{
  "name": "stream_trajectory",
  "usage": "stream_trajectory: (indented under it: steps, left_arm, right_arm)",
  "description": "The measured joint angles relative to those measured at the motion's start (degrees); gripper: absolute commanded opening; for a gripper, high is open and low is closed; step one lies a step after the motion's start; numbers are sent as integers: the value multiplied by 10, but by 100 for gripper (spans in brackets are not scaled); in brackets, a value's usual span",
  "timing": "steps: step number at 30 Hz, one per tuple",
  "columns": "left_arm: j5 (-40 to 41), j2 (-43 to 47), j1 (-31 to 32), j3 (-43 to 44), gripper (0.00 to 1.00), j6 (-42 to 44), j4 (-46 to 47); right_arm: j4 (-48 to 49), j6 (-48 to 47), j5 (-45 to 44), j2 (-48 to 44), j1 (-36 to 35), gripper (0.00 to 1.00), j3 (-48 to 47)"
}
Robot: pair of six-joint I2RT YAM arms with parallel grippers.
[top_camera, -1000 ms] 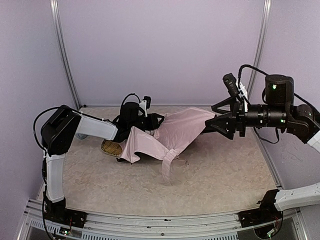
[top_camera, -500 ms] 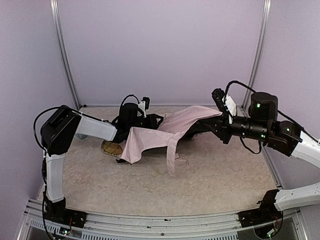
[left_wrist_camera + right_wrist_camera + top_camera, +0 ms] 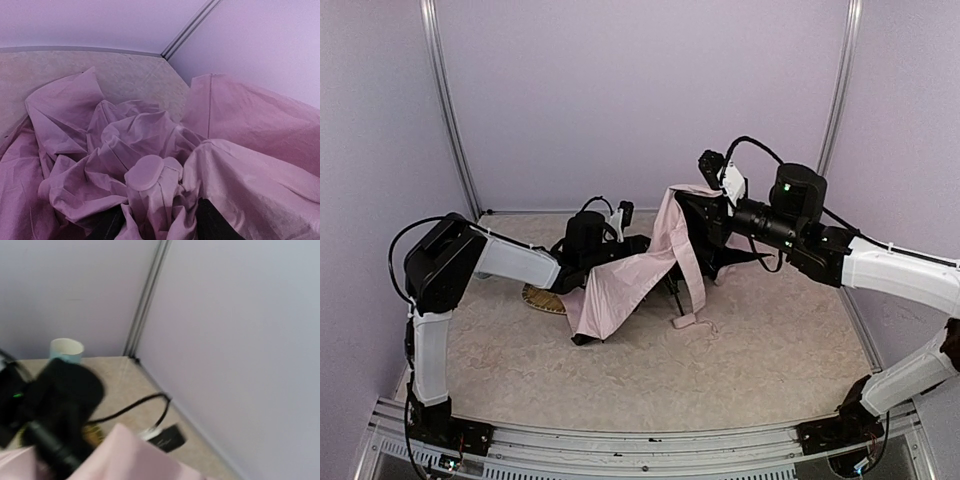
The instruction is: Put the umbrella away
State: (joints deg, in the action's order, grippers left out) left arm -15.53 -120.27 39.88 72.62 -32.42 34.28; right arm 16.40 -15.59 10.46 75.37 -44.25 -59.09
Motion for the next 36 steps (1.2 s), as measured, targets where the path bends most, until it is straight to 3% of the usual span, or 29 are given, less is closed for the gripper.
stream_trajectory:
  steps: [7,13,19,25,36]
  left_arm:
    - [-47,0,20,-6,57,-51,43]
    - [-76,4,50,-6,66,-14,56]
    - [-99,17,94,-37,67,76,69]
    - [-94,37,122,-45,68,146,76]
    - [-101,63,124,-86,68,160,177]
  right_arm:
    - [10,-50,50,36,46,0,-50]
    - [-43,-117,147,27,92,0,-77]
    - [-124,-181,227,14,147,4,-101]
    - [-177,-216,279,26,159,8,-173]
    - [-174,-256,360,52,162,11,-208]
